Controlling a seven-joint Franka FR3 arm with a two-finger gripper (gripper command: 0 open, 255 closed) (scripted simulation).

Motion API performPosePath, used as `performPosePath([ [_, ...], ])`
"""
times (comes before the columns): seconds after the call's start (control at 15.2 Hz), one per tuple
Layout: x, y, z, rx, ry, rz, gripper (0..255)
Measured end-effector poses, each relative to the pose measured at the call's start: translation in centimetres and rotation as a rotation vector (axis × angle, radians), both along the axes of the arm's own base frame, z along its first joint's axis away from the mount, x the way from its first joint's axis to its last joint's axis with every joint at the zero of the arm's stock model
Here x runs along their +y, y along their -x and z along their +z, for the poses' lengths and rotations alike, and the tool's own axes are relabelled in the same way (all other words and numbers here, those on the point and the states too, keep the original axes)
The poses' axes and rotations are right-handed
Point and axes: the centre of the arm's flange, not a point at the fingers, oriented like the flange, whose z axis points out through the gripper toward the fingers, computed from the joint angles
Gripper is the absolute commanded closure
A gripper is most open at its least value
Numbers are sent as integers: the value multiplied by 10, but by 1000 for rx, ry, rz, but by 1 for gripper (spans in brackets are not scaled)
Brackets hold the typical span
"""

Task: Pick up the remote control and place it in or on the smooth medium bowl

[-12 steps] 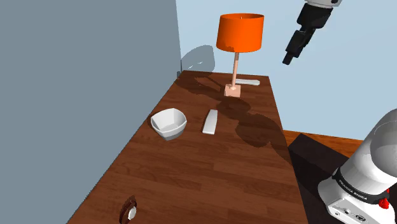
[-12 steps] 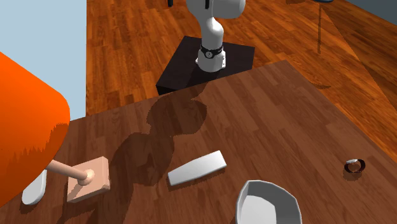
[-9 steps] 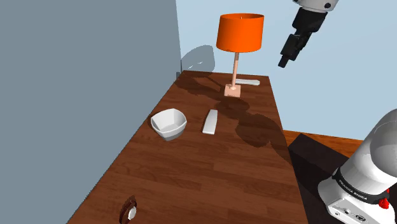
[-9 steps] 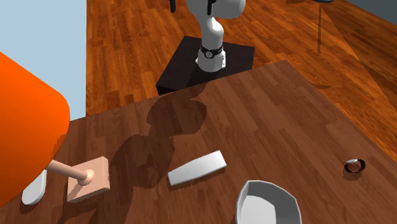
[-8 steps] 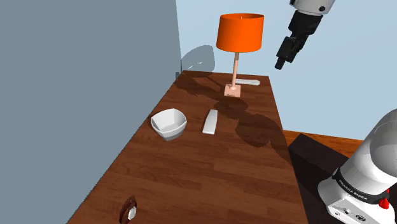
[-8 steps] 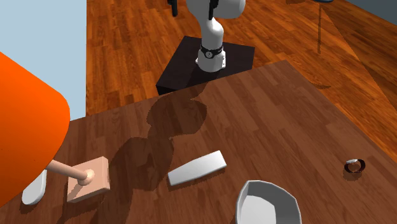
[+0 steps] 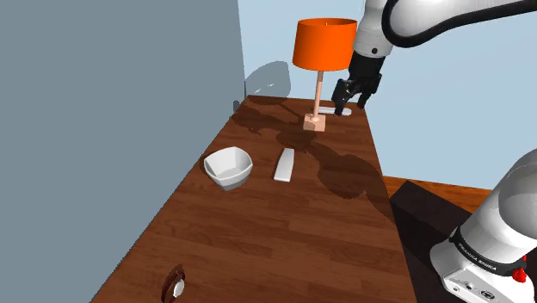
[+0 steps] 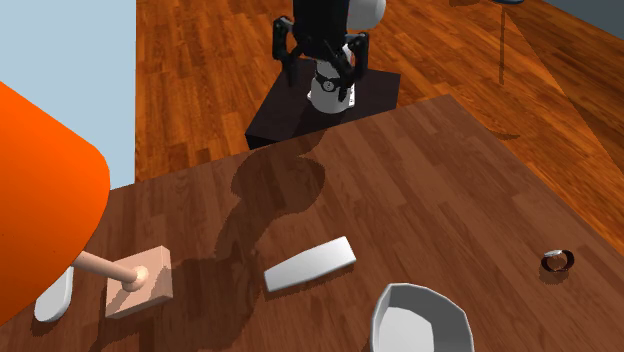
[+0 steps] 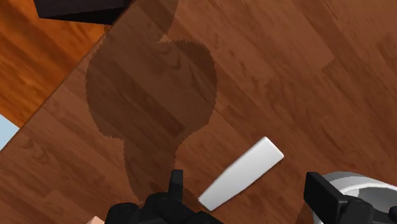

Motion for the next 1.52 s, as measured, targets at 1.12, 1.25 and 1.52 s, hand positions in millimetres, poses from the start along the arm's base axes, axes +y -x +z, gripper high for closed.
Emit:
performPosePath([
  [1.12,48,-148,-170,79,-24,-484,0],
  [1.25,47,-169,-194,88,-28,-541,0],
  [1.52,49,-201,-235,108,-34,-656,0],
])
